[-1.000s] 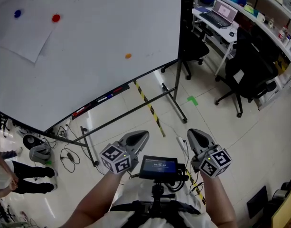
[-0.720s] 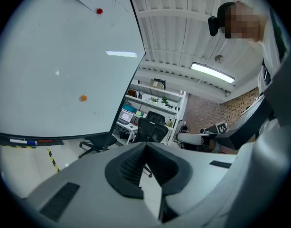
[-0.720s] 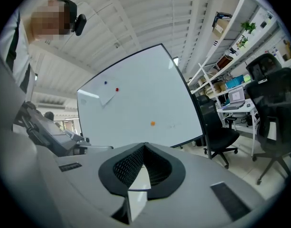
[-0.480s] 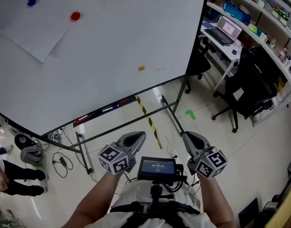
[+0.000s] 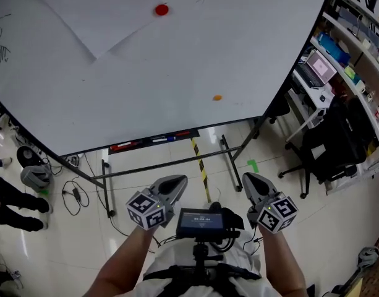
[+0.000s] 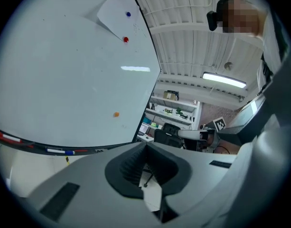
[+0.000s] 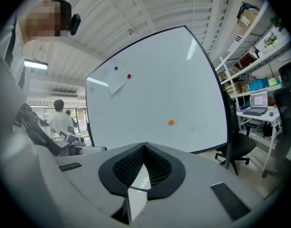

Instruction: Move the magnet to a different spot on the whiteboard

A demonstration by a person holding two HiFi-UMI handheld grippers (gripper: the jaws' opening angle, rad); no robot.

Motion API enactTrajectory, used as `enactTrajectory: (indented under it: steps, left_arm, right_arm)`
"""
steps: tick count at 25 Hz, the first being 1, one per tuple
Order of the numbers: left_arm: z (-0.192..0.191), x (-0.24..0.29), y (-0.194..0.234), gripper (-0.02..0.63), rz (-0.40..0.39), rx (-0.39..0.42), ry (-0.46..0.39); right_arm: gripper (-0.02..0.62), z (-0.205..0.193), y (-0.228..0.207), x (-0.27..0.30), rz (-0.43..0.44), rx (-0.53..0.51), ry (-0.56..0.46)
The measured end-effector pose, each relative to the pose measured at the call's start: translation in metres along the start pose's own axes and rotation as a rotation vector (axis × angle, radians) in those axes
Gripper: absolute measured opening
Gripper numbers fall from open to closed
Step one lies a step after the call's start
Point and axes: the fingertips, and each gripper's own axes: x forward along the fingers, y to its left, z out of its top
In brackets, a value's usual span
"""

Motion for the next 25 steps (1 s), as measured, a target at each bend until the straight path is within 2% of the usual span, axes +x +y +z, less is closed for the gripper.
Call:
enactTrajectory:
  steps: [4,12,21,25]
  left_arm:
    - [0.005,-0.012,0.024,0.035,0.057,-0.003,-0.018]
    - [0.020,0.009,0.042,0.035,0.084,0.034,-0.013]
    - [0.036,0.033,0.074,0.035,0.135,0.063,-0.005]
    - [0.038,0.036,0.088,0.035,0.168,0.060,0.010]
  right_arm:
    - [0.027,-0.003,0.005,0.023,0.042,0.000,0.008]
    - [0.026,-0.007,-0.019,0.049,0.075,0.002,0.033]
    - [0.027,-0.010,-0.051,0.104,0.114,-0.054,0.056]
    - [0.028,-0.012,-0.064,0.130,0.106,-0.123,0.083]
